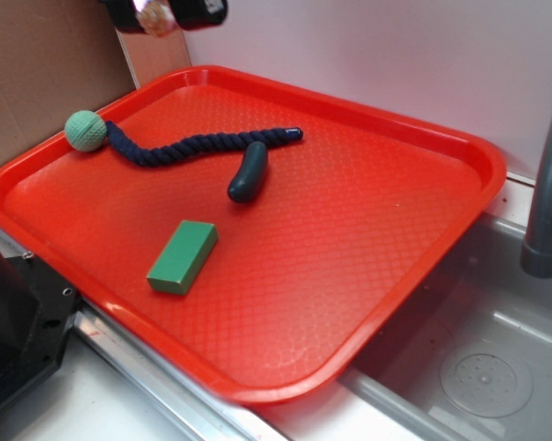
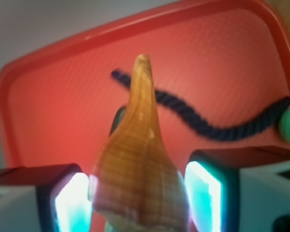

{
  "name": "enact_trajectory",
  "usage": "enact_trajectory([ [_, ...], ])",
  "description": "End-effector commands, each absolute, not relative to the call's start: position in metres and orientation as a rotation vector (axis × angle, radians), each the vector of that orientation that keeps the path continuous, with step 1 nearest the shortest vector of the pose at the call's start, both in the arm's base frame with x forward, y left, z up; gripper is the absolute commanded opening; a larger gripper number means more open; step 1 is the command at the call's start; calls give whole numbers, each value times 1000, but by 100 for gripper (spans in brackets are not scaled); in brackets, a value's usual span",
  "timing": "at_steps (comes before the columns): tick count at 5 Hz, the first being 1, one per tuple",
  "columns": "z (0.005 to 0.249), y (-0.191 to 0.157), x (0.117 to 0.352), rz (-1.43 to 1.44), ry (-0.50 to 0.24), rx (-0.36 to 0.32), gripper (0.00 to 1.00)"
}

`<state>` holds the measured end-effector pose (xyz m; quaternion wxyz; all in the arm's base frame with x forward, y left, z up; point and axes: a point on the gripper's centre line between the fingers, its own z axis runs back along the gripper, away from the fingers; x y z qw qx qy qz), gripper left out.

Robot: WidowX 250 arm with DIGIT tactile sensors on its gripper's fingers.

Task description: Grab the shell.

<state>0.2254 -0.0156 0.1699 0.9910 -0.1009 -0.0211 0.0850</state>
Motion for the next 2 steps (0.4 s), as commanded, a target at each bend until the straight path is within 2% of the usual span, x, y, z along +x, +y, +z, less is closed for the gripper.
enact_trajectory([
  [1,187,-28,184,76,-84,-135,0],
  [2,183,-28,181,106,-78,-139,0],
])
